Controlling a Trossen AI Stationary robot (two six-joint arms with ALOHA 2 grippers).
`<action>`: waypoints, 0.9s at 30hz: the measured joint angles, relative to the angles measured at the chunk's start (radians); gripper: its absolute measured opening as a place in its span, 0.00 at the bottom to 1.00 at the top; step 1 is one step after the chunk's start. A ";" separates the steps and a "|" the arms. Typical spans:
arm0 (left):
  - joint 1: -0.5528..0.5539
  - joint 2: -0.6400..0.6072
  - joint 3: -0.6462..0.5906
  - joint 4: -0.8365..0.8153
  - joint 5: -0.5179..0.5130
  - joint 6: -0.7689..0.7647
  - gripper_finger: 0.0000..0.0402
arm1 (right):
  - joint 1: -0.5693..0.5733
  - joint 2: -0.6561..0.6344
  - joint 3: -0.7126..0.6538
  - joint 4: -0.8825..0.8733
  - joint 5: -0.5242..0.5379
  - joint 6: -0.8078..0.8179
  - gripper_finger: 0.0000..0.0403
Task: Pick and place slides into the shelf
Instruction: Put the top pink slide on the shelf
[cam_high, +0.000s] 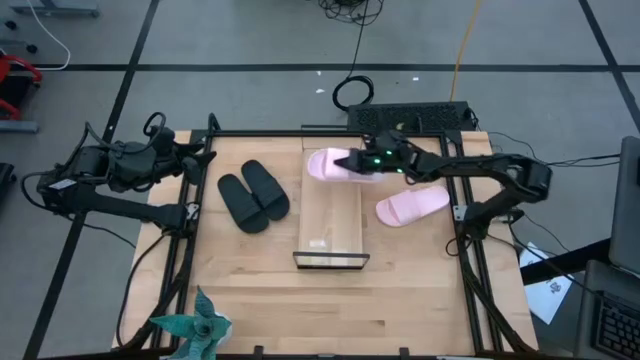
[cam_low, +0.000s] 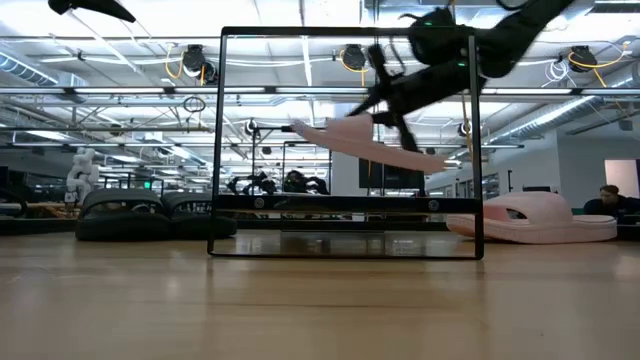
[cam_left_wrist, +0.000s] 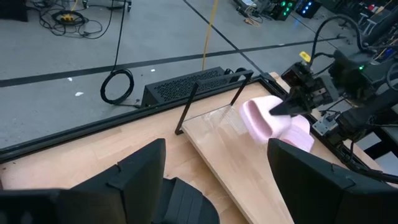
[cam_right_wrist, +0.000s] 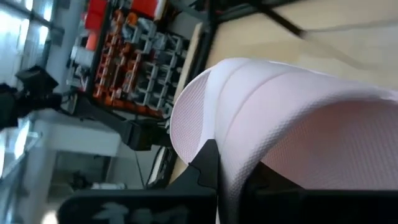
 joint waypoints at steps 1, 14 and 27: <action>0.000 0.000 0.000 0.000 0.000 0.000 0.71 | 0.004 0.033 0.042 -0.015 -0.003 -0.026 0.00; 0.000 0.000 0.000 0.000 0.034 0.001 0.71 | -0.012 0.255 0.332 -0.254 0.027 -0.210 0.00; 0.000 0.000 0.000 0.000 0.034 0.024 0.71 | -0.038 0.259 0.327 -0.251 0.164 -0.196 0.00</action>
